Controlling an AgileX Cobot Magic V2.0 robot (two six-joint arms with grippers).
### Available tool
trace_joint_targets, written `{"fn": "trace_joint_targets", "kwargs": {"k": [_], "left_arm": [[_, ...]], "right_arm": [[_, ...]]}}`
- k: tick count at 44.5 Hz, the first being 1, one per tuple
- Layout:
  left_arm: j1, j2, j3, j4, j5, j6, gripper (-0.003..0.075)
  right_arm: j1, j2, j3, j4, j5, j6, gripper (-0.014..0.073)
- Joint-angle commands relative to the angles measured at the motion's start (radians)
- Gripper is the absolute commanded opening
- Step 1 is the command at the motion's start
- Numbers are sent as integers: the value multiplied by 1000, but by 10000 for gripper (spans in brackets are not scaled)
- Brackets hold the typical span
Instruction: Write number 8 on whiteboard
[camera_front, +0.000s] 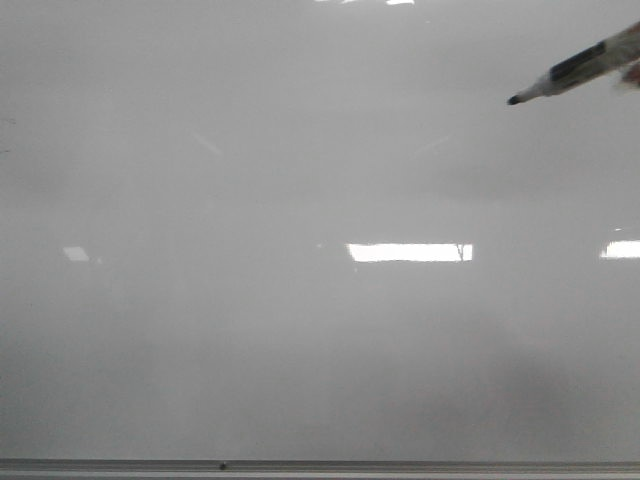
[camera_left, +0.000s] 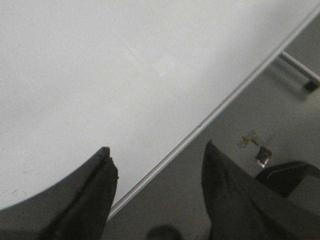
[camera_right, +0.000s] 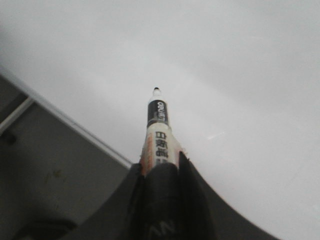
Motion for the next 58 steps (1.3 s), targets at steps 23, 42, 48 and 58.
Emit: {"fn": "trace_joint_targets", "kwargs": {"k": [23, 42, 48, 58], "left_arm": [[80, -38, -21, -61, -119, -47, 379], [80, -38, -21, -61, -124, -47, 379], [80, -38, -21, -61, -124, -47, 379], [80, -38, -21, -61, -124, -47, 379]], "right_arm": [[-28, 102, -14, 41, -317, 32, -116], [26, 241, -67, 43, -574, -14, -116], [26, 284, -67, 43, -626, -14, -116], [31, 358, -103, 43, -638, -14, -116]]}}
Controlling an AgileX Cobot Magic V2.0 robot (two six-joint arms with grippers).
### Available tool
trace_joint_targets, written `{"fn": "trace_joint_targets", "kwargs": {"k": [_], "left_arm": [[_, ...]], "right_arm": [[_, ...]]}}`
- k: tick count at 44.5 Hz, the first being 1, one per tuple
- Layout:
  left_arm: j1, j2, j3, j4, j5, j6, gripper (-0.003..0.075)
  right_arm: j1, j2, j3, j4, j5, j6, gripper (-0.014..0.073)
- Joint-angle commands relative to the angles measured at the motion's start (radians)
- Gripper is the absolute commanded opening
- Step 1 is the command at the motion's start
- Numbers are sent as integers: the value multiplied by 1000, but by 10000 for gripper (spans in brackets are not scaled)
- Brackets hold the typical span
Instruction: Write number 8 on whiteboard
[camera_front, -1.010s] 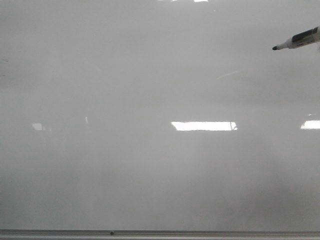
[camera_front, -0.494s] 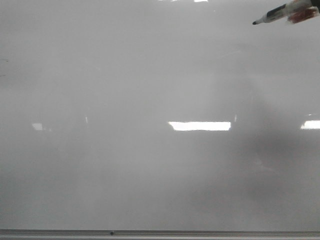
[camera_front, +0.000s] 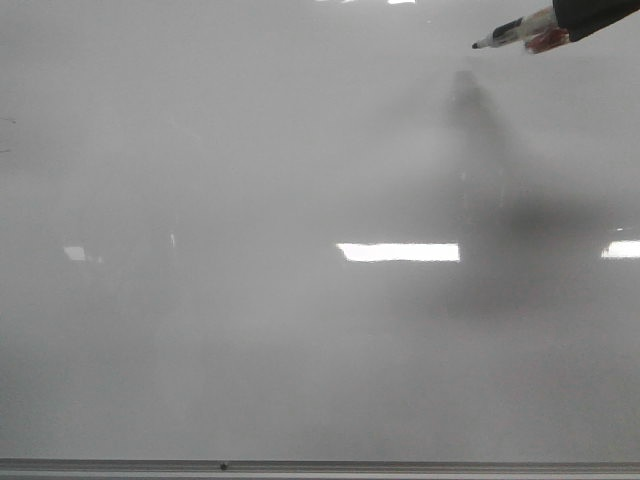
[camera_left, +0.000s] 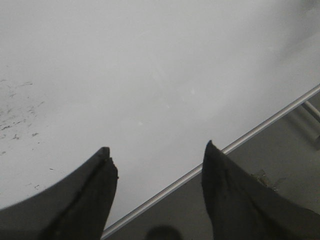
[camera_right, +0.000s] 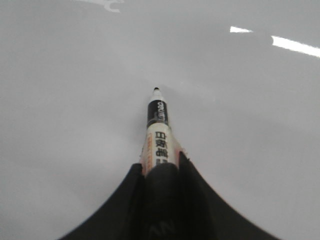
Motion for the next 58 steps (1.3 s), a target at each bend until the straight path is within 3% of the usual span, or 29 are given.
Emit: {"fn": "trace_joint_targets", "kwargs": {"k": [1, 6, 13, 19, 27, 41, 58], "left_arm": [[1, -11, -26, -27, -63, -10, 379], [1, -11, -26, -29, -63, -10, 379], [1, -11, -26, -29, -64, -10, 379], [1, -11, -26, -29, -64, -10, 379], [1, -11, -26, -29, -65, -10, 379], [1, -11, -26, -50, -65, -10, 378], [1, -11, -26, -50, -66, -10, 378]], "right_arm": [[2, 9, -64, 12, -87, -11, -116], [2, 59, -105, 12, -74, -11, -116], [14, 125, -151, 4, 49, -48, -116], [-35, 98, -122, -8, 116, -51, -116], [-70, 69, -30, -4, 106, -45, -116], [42, 153, -15, 34, -18, -45, -116], [-42, 112, -63, 34, -14, -45, -116]]}}
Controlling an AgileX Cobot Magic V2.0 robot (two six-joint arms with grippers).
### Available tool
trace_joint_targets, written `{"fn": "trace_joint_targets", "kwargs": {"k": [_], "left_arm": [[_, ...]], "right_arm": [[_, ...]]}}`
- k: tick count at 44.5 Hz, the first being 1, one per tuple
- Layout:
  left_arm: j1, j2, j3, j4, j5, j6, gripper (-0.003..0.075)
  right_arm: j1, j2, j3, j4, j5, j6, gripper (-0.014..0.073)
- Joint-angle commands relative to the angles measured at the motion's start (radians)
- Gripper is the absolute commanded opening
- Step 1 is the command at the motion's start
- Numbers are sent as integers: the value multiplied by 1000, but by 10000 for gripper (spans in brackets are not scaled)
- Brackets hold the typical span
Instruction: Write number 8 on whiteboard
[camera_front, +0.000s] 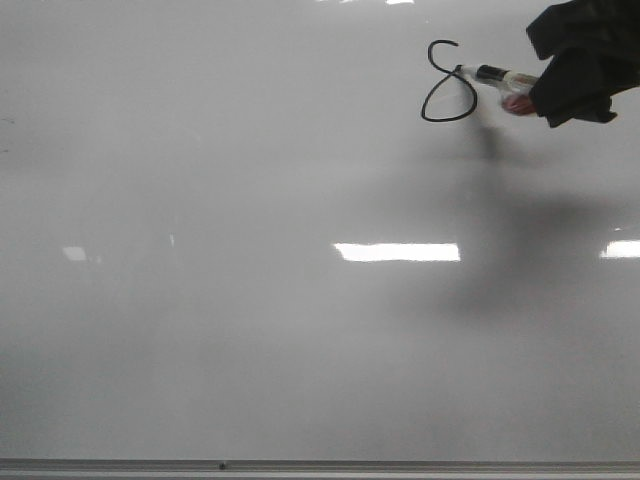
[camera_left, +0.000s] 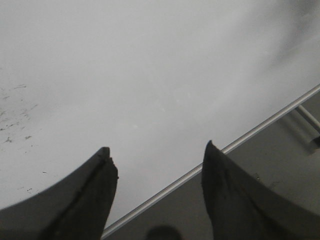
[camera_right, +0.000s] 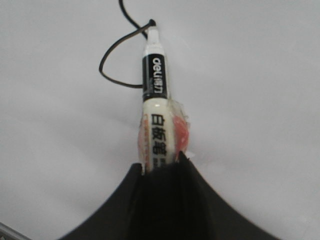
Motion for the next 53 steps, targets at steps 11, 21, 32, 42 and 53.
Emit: {"fn": "trace_joint_targets", "kwargs": {"k": [11, 21, 32, 42, 53], "left_arm": [[1, -11, -26, -28, -82, -8, 378], [-6, -11, -26, -124, -42, 147, 378], [-149, -4, -28, -285, -32, 428, 379], [-394, 119, -67, -285, -27, 483, 379], [-597, 314, -156, -279, -54, 529, 378]], "right_arm": [[50, -41, -83, 11, -42, -2, -116], [177, -227, -77, 11, 256, -103, -116], [306, -334, -77, 12, 551, -297, -116], [373, -331, -78, 13, 632, -321, -116], [381, -331, -78, 16, 659, -321, -116]]}}
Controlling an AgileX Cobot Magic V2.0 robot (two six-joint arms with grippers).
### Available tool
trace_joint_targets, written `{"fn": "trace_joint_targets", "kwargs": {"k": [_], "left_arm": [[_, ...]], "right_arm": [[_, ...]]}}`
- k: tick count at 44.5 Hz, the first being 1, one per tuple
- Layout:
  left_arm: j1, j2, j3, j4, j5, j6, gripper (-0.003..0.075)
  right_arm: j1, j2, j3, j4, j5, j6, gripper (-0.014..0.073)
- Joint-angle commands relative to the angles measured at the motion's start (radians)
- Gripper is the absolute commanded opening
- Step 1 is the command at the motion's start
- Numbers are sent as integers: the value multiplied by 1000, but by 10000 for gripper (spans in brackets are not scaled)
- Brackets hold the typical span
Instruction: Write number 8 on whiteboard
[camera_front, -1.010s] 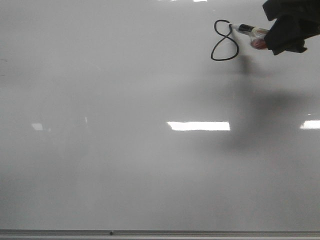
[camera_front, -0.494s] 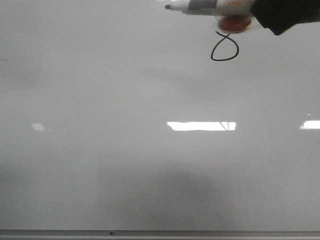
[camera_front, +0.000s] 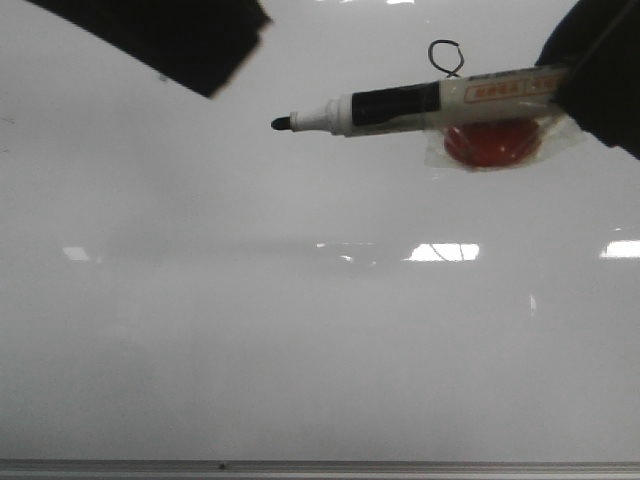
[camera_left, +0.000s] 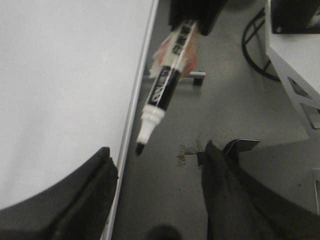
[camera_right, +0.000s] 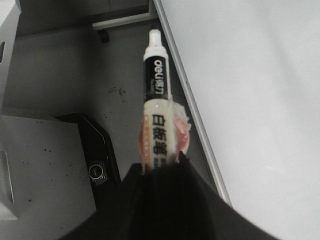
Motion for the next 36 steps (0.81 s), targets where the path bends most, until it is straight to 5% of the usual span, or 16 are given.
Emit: {"fn": "trace_joint_targets", "kwargs": {"k": [1, 18, 32, 36], "left_arm": [[-56, 53, -67, -39, -62, 10, 379], [-108, 198, -132, -38, -97, 29, 366], [-108, 198, -135, -39, -91, 30, 116], [-108, 198, -135, -39, -91, 30, 62]], "right_arm": [[3, -13, -33, 22, -18, -10, -116], [3, -13, -33, 22, -9, -10, -116], [3, -13, -33, 22, -12, -9, -115], [3, -13, -33, 22, -12, -8, -54]]}}
